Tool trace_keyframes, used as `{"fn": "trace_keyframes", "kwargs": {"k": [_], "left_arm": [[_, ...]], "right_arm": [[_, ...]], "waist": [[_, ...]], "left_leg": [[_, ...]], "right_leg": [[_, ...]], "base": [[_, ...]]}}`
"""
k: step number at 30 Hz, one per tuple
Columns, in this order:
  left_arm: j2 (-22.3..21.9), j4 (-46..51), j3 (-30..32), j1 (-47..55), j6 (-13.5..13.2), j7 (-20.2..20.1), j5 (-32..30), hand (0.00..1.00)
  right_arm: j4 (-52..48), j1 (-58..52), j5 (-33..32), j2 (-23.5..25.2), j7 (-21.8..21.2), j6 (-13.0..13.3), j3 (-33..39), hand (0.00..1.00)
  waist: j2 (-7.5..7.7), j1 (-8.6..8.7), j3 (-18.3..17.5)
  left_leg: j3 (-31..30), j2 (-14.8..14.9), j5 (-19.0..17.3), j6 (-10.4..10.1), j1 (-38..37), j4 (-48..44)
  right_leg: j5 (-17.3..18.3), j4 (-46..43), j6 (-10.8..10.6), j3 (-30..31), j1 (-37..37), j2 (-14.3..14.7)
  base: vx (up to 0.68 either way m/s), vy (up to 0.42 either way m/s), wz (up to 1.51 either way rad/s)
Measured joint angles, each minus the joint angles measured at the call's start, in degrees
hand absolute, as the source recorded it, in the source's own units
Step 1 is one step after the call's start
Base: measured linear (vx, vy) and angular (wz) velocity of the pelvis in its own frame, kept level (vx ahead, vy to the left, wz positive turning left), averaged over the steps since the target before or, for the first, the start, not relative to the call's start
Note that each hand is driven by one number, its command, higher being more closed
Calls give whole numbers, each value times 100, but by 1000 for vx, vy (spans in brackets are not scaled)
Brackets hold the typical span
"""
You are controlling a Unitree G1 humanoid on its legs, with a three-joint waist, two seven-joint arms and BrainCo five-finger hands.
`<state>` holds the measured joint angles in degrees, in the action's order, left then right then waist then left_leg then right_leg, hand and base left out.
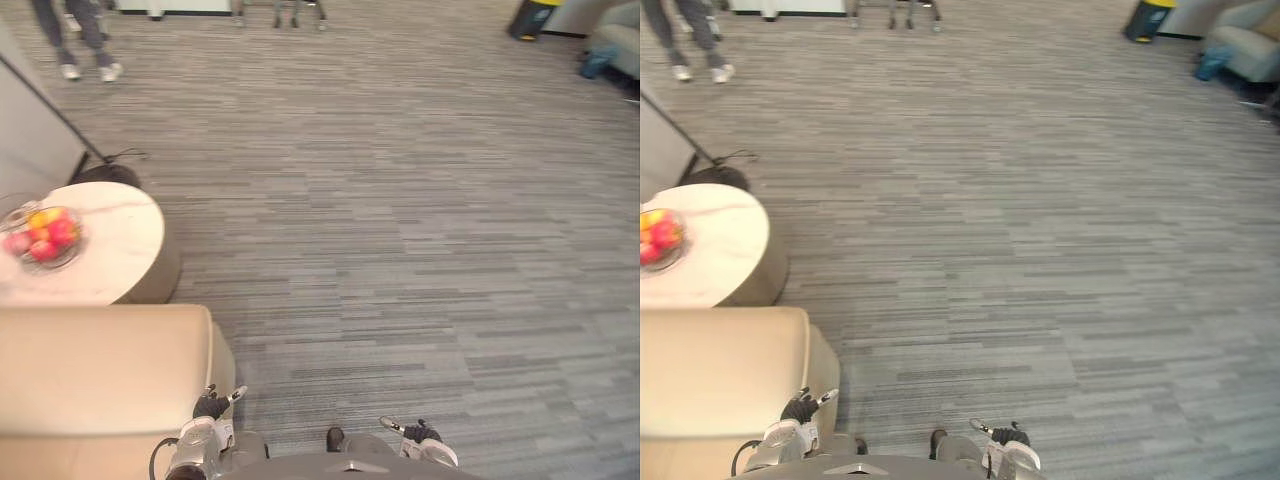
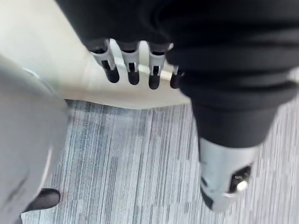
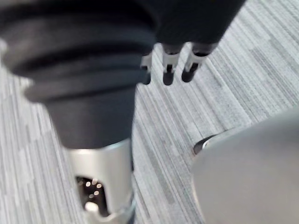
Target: Pick up cushions and gather them together orderly.
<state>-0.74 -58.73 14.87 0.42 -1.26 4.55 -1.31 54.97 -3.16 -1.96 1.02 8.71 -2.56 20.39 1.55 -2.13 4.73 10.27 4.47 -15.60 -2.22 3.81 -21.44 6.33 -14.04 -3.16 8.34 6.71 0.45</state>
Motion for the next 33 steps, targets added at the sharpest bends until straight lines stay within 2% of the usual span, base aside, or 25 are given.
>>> {"fn": "trace_keyframes", "kwargs": {"k": [2,4,5,6,7,8,10,11,12,14,17,18,19,21,23,24,27,28,30,32,33], "left_arm": [[-40,-97,-2,-40,4,0,-1,0],[-71,-114,-1,-44,5,0,0,0],[-90,-113,0,-33,6,1,1,0],[-97,-110,-25,-36,9,2,2,0],[-95,-109,-67,-48,10,1,2,0],[-20,-119,-173,-6,14,-2,3,0],[15,-189,-220,46,16,-1,3,0],[46,-280,-308,59,19,-1,2,0],[45,-314,-426,75,20,-2,2,0],[26,-312,-602,161,16,-31,9,0],[95,-316,-607,186,16,-34,0,0],[122,-314,-607,175,16,-37,1,0],[146,-288,-606,128,13,-41,3,0],[146,-257,-604,113,9,-43,3,0],[106,-233,-602,82,4,-48,2,0],[87,-186,-598,80,5,-49,3,0],[54,-61,-598,85,4,-49,6,0],[30,-7,-583,82,6,-48,4,0],[-8,36,-556,84,9,-48,1,0],[-65,102,-452,63,13,-50,0,0],[-132,125,-370,145,11,-49,0,0]], "right_arm": [[-2,3,2,1,-11,5,-7,0],[-1,19,3,-15,-10,3,-12,0],[-3,82,5,-75,-9,4,-13,0],[3,143,7,-99,-7,0,-14,0],[11,167,7,-109,-7,-4,-14,0],[76,199,14,-114,-6,-6,-55,0],[126,241,17,-154,-8,3,-128,0],[231,314,17,-254,-8,26,-169,0],[270,318,17,-353,-8,35,-178,0],[488,357,18,-516,-3,21,-178,0],[514,351,17,-547,3,7,-189,0],[527,350,16,-547,4,7,-193,0],[590,338,14,-565,7,10,-192,0],[651,345,9,-588,9,12,-194,0],[640,354,6,-635,17,12,-184,0],[595,353,3,-632,20,19,-172,0],[478,288,-7,-578,22,7,-164,0],[333,229,-4,-529,23,4,-171,0],[128,148,-5,-472,22,10,-178,0],[-23,83,-8,-441,28,12,-184,0],[-93,56,-13,-448,32,15,-182,0]], "waist": [[-41,4,-18],[-116,-2,-39],[-174,-12,-83],[-218,-12,-83],[-235,-19,-72],[-255,-60,-59],[-293,-77,-36],[-350,-52,-11],[-479,-40,15],[-601,-78,-26],[-601,-72,-13],[-568,-57,9],[-562,-52,60],[-510,-69,170],[-614,-95,216],[-615,-102,245],[-620,-132,304],[-636,-156,319],[-652,-165,332],[-670,-183,350],[-756,-256,307]], "left_leg": [[315,-25,10,18,-222,72],[509,28,38,64,-273,122],[720,81,80,132,-307,264],[953,104,99,159,-357,404],[1095,102,98,160,-419,498],[1426,82,99,158,-539,548],[1410,53,99,158,-636,567],[1255,39,104,152,-745,598],[1118,18,115,137,-803,661],[927,47,179,103,-782,668],[873,116,231,32,-737,448],[871,183,220,18,-630,137],[863,354,198,-16,-385,-625],[841,495,157,-7,-200,-1168],[540,561,-99,-7,23,-1706],[319,389,-263,-16,201,-1731],[80,226,-346,-9,452,-1512],[21,201,-344,-12,579,-1145],[-151,185,-323,-44,607,-580],[-164,165,-79,-25,513,-278],[87,178,-51,9,499,-90]], "right_leg": [[-220,206,-20,190,-53,7],[-444,358,25,17,-4,29],[-545,392,181,-432,94,-18],[-440,256,362,-1330,195,-144],[-347,157,428,-2018,242,-295],[-157,2,634,-3651,188,-649],[-145,44,614,-3998,110,-660],[-188,150,577,-3928,-22,-578],[-272,346,541,-3717,-110,-441],[-486,852,529,-3421,-189,-210],[-662,1290,503,-3127,-258,-15],[-670,1364,504,-3025,-286,37],[-646,1379,540,-2837,-348,121],[-630,1380,563,-2695,-421,197],[-610,1348,594,-2358,-482,356],[-606,1315,599,-2105,-482,381],[-604,1254,603,-1797,-491,373],[-601,1216,607,-1614,-492,357],[-591,1154,593,-1458,-459,340],[-512,1133,550,-1304,-460,367],[-172,185,477,-1382,-204,287]], "base": [[67,114,-101],[14,67,-94],[-10,43,-100],[-11,23,-88],[-1,-12,-117],[14,-49,-104],[41,-125,-77],[44,-154,-54],[7,-124,-62],[-27,-88,-71],[9,-73,-60],[39,-41,-56],[44,-36,-58],[29,-18,-53],[37,33,-90],[37,58,-90],[13,58,-76],[11,75,-69],[19,121,-65],[75,155,-72],[166,149,-68]]}}
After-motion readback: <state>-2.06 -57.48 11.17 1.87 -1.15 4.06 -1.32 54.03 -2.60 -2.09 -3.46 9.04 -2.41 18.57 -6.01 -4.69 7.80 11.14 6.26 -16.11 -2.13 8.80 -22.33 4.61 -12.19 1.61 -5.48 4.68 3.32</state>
